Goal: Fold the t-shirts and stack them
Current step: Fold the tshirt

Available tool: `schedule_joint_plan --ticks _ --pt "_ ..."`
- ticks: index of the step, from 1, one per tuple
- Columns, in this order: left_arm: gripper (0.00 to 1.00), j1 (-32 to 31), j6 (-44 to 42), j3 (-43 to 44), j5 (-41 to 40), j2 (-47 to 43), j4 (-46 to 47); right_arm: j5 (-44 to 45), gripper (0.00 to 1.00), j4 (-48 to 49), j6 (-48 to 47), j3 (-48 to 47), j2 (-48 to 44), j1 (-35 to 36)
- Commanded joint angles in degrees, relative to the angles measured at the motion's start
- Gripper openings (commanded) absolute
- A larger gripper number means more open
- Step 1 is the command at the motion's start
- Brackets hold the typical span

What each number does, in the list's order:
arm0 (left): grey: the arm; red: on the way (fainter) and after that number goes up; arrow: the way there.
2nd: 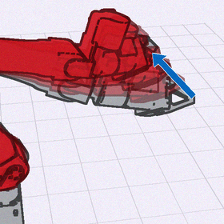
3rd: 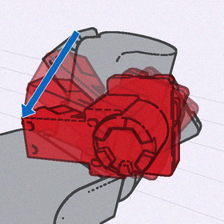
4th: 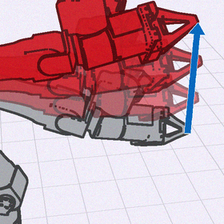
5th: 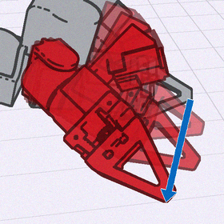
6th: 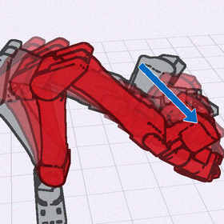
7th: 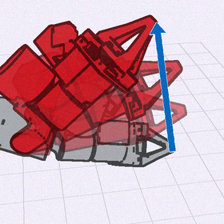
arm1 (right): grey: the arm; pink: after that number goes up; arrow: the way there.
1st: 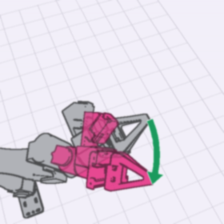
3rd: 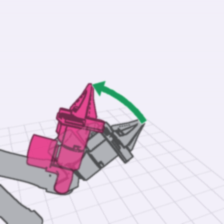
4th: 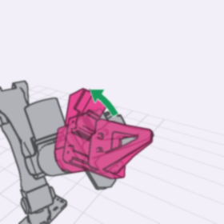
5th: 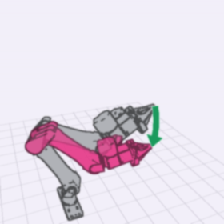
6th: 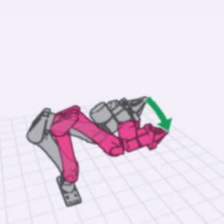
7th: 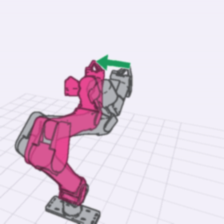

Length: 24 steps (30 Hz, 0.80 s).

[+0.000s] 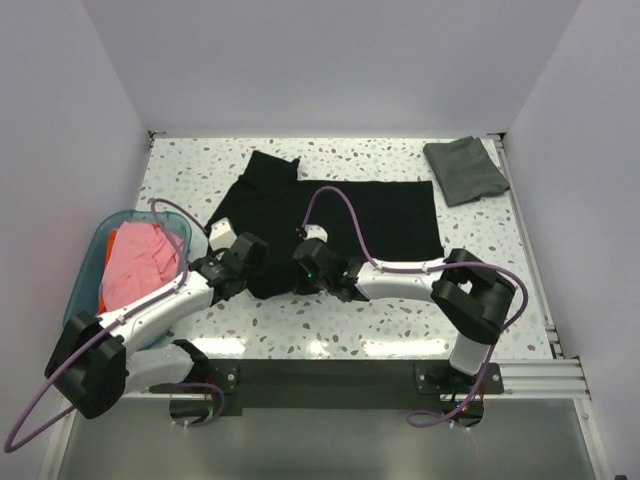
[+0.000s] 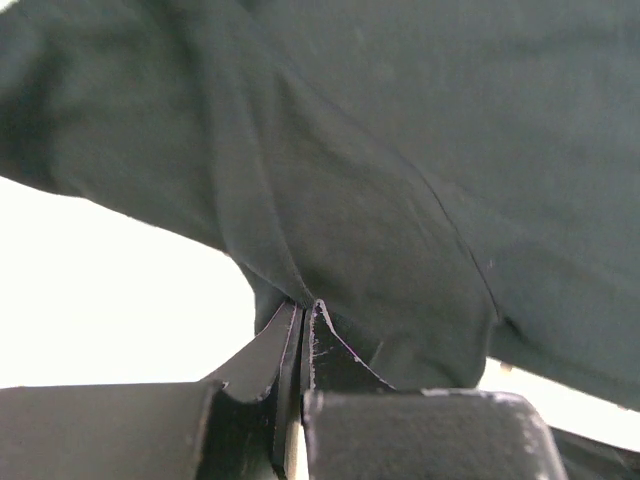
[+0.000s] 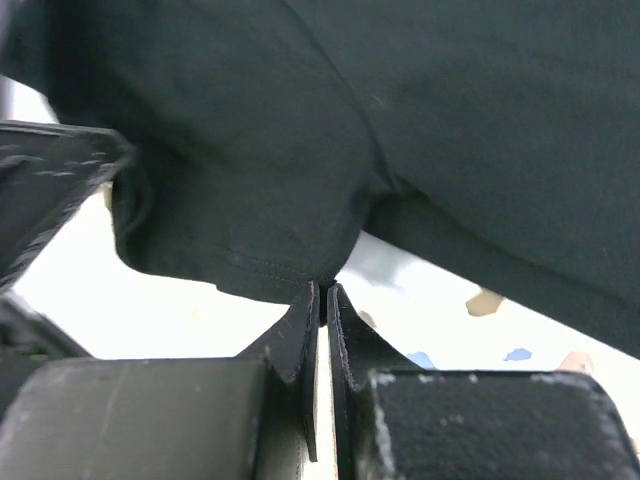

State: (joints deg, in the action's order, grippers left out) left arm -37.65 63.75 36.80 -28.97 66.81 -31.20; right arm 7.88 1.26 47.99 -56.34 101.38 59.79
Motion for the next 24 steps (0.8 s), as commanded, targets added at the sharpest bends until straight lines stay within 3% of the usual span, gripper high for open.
schedule_joint_plan --ticks 1,5,13,24 --pt "0.0 4.2 -4.1 2.9 -0.6 -1.3 3.2 -0.7 0.0 -0.8 -0.3 -5.0 -3.3 -3.0" --pt "0.0 9.4 -7.8 6.0 0.5 1.6 7.1 -4.5 0.0 -2.6 -1.2 -10.7 -0.4 -7.1" --pt "0.0 13.8 -8.6 15.3 1.4 12.0 12.5 -7.8 0.0 -6.8 -4.3 -21.8 7.7 -13.2" --pt "0.0 18.3 -7.1 22.5 -0.2 21.7 12.2 -12.7 0.0 -10.1 -7.0 -31.3 16.6 -16.3"
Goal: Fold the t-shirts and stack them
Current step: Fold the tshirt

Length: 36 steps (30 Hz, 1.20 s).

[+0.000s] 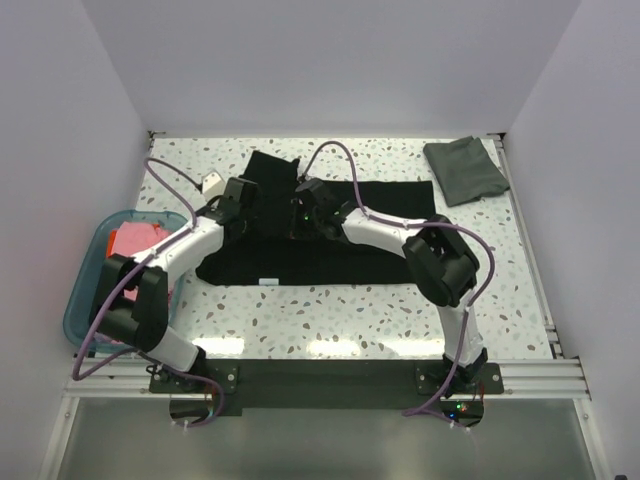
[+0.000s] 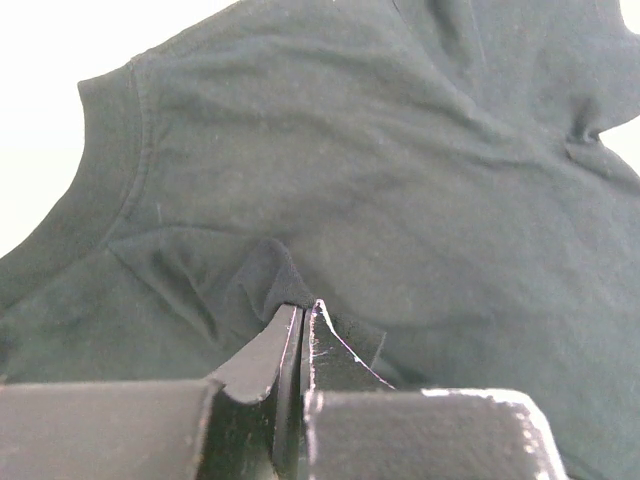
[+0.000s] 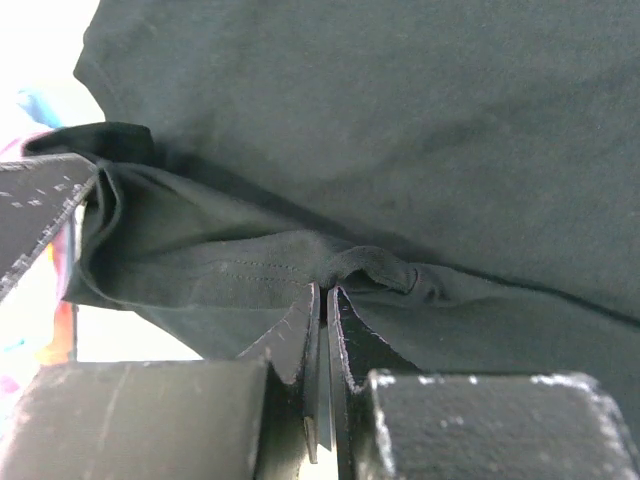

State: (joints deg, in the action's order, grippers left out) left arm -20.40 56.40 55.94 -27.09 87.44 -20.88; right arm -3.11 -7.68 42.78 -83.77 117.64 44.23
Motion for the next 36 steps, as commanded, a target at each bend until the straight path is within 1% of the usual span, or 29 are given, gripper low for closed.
schedule_joint_plan --ticks 1,5,10,11,12,13,14,15,16,17,18,19,20,22,24,27,30,33,35,36 --pt "0.0 1.2 0.6 3.7 -2.5 1.5 1.4 -1.7 0.0 -1.3 -2.1 -4.2 0.5 -1.0" --pt "0.0 1.5 1.8 4.6 -3.8 3.2 0.7 -0.8 0.0 -2.9 -3.8 -6.4 1.4 -1.2" --pt "0.0 1.9 2.9 5.1 -4.4 4.7 0.5 -0.4 0.0 -3.1 -5.2 -6.8 2.1 -1.4" --pt "0.0 2.0 3.3 5.1 -4.4 5.4 0.6 -0.4 0.03 -3.0 -5.5 -6.8 2.1 -1.5" --pt "0.0 2.2 3.1 4.9 -3.7 5.6 1.1 -0.2 0.1 -3.1 -5.8 -6.9 2.3 -1.8" --pt "0.04 2.5 2.8 4.8 -3.3 6.1 1.8 -0.2 0.14 -3.2 -6.0 -6.9 2.3 -2.0" --pt "0.1 3.2 2.7 4.7 -3.1 6.2 2.7 -0.1 0.19 -3.5 -6.6 -7.0 2.2 -2.1" --pt "0.16 3.5 2.1 4.1 -2.0 6.2 3.6 0.5 0.28 -4.0 -6.9 -7.1 1.8 -2.6" --pt "0.17 4.1 1.5 3.6 -1.4 5.9 5.0 0.8 0.32 -4.4 -7.2 -7.1 1.4 -3.1" --pt "0.21 5.0 0.6 3.1 -0.9 5.1 6.4 1.1 0.37 -5.1 -7.7 -6.9 0.8 -3.5" --pt "0.31 5.5 0.2 2.4 -0.5 4.7 7.9 1.5 0.41 -5.5 -8.0 -6.4 0.1 -4.1" --pt "0.39 6.1 -0.4 2.2 0.8 4.1 8.7 2.5 0.52 -5.9 -8.2 -6.0 -1.9 -5.4" --pt "0.62 6.9 -1.3 2.1 1.2 3.3 9.3 2.9 0.58 -7.2 -8.9 -4.9 -2.8 -6.0" --pt "0.77 7.4 -1.6 2.3 1.6 2.3 8.5 4.7 0.67 -9.2 -9.6 -3.8 -6.9 -8.2" --pt "0.87 7.3 -2.5 1.7 2.4 0.3 8.1 7.6 0.7 -11.3 -10.0 -0.1 -10.5 -10.4" --pt "0.88 6.3 -2.1 -0.8 3.4 -3.3 6.7 12.2 0.7 -14.3 -9.6 6.1 -17.5 -12.3" --pt "0.88 3.3 -0.8 -3.7 1.1 -7.0 4.2 17.2 0.68 -17.4 -8.0 13.0 -24.3 -13.9" --pt "0.81 0.4 1.5 -6.8 0.6 -9.2 2.3 20.2 0.66 -17.8 -5.8 21.3 -30.4 -15.5" --pt "0.74 -1.3 3.2 -8.2 1.1 -9.7 2.3 21.2 0.65 -17.1 -4.2 27.0 -32.6 -17.8" --pt "0.69 -1.9 3.5 -10.0 1.3 -9.7 2.9 20.3 0.64 -16.8 -3.9 28.5 -33.8 -20.3"
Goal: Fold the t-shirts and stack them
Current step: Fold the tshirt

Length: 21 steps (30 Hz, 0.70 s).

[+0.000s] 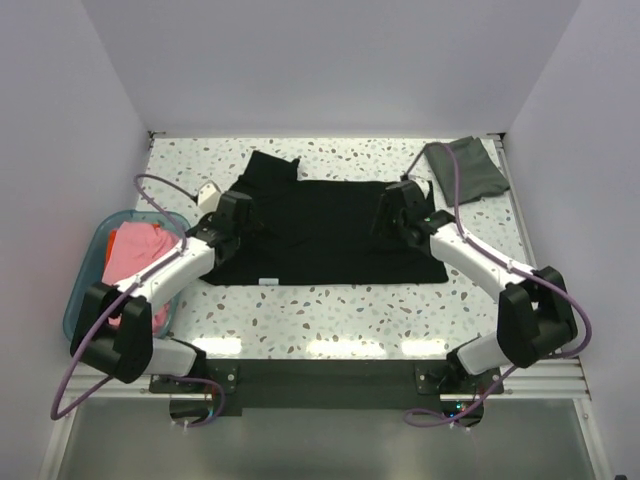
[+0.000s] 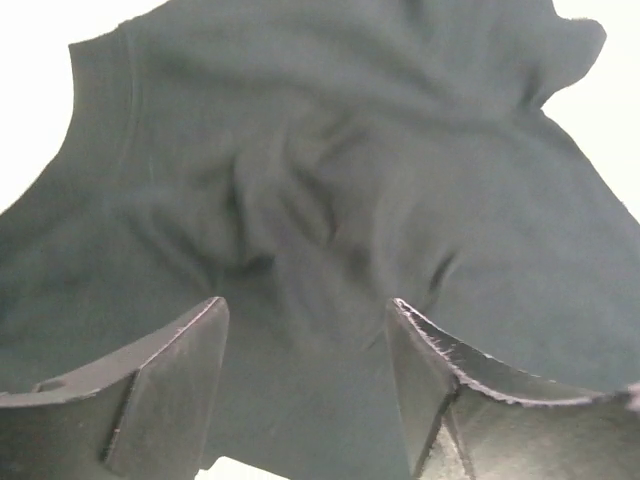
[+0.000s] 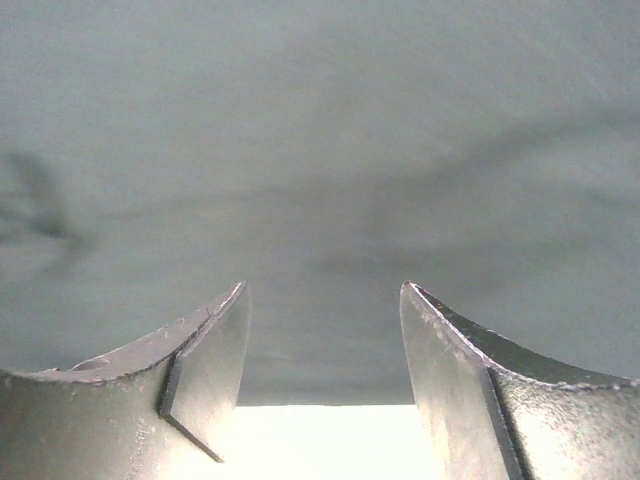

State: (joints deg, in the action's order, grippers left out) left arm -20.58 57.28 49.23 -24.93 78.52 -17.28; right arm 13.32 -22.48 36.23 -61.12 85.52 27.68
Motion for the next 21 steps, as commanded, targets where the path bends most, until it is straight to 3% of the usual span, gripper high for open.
schedule_joint_plan --ticks 1,8,13,21 --pt "0.68 -2.2 3.2 -4.2 -0.7 -0.7 -0.1 2.5 0.64 -1.8 3.0 7.0 -1.8 -5.3" --pt "0.45 -2.2 8.4 -10.9 1.7 2.4 3.6 -0.7 0.55 -0.1 4.9 13.5 1.6 -14.9" --pt "0.42 -2.2 12.4 -16.5 1.6 -0.3 2.0 0.8 0.55 -4.3 8.6 17.6 0.5 -17.4" --pt "0.42 -2.1 16.8 -26.6 3.2 -9.3 -0.6 -1.0 0.63 -10.9 13.8 27.9 -13.9 -24.2"
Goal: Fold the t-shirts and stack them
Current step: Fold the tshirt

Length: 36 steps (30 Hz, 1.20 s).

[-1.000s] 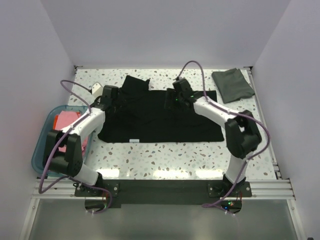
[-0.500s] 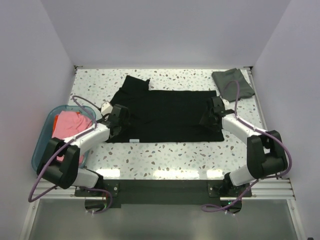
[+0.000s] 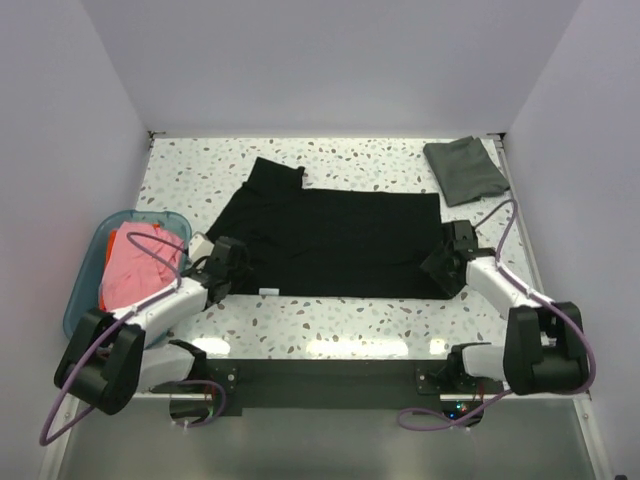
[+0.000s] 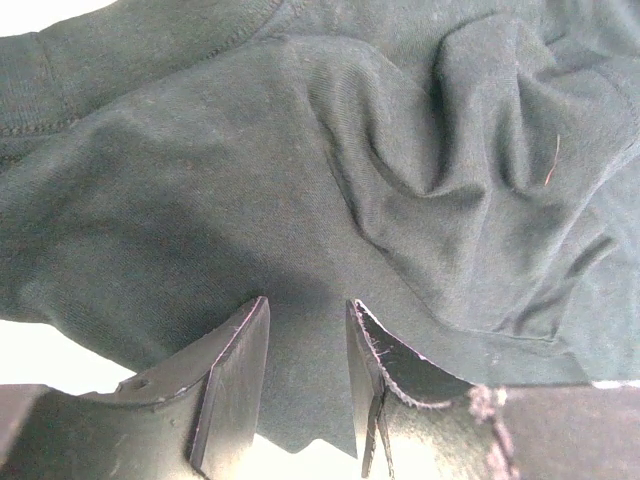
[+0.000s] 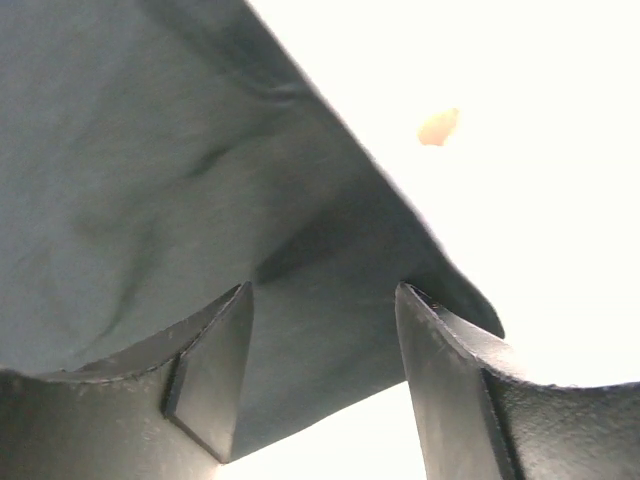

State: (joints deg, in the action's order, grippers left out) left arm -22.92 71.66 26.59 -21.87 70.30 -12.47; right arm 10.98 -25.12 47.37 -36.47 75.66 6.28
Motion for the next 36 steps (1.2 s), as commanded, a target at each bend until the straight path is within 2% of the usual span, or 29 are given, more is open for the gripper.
schedule_joint_plan --ticks 1,6,10,13,15,17,19,20,22,23,24,26,27,28,30,36 --pt "0.42 0.2 3.0 -4.4 0.4 -3.0 -6.4 1.1 0.64 -9.6 2.9 3.5 -5.8 -3.3" --pt "0.42 0.0 4.5 -8.5 2.1 -13.2 -12.2 -0.4 0.72 -18.8 4.0 5.4 -18.9 -6.2" --pt "0.45 -0.2 3.9 -6.7 2.1 -24.8 -21.5 0.1 0.75 -25.4 3.3 2.8 -28.2 -6.2" --pt "0.55 -0.2 0.9 -0.4 0.5 -29.4 -23.8 -1.2 0.79 -22.2 -1.4 -0.7 -30.7 -6.1" --pt "0.66 -0.3 -5.0 6.9 -0.7 -28.8 -22.3 -6.7 0.8 -14.2 -5.7 -4.5 -28.8 -6.2" --pt "0.75 -0.2 -10.6 15.8 -3.1 -23.7 -21.1 -10.3 0.81 -8.2 -11.0 -9.5 -22.4 -6.1" --pt "0.79 0.4 -18.9 22.3 -5.8 -15.1 -17.1 -10.9 0.81 -3.3 -14.7 -14.5 -17.3 -6.2" --pt "0.79 0.8 -22.1 28.7 -6.9 -11.5 -15.1 -12.5 0.81 -1.5 -15.6 -16.0 -11.6 -6.1" --pt "0.79 4.0 -30.7 34.9 -5.0 0.1 -10.7 -13.4 0.8 1.0 -18.0 -21.8 -5.2 -6.1" --pt "0.79 5.6 -32.9 41.5 -2.7 4.3 -9.9 -13.7 0.79 1.4 -18.9 -24.0 0.9 -6.1" --pt "0.79 8.1 -35.6 44.4 4.1 12.0 -7.9 -15.0 0.76 1.5 -19.9 -26.2 4.7 -6.1" --pt "0.79 9.1 -41.5 53.2 6.7 19.4 -5.4 -15.4 0.7 -0.9 -22.4 -33.7 13.8 -6.2" --pt "0.79 9.4 -43.5 56.2 8.0 26.6 -5.4 -15.1 0.67 -1.8 -22.7 -35.8 15.9 -6.2" --pt "0.79 9.8 -47.1 59.1 8.5 30.1 -5.4 -14.9 0.63 -1.8 -22.5 -38.6 17.7 -6.2" --pt "0.78 10.3 -49.2 68.8 8.3 39.9 -8.0 -14.6 0.63 -1.2 -22.5 -40.9 22.4 -6.2" --pt "0.76 10.6 -61.1 82.6 9.1 55.8 -7.2 -13.4 0.63 2.1 -22.9 -47.4 30.8 -6.2"
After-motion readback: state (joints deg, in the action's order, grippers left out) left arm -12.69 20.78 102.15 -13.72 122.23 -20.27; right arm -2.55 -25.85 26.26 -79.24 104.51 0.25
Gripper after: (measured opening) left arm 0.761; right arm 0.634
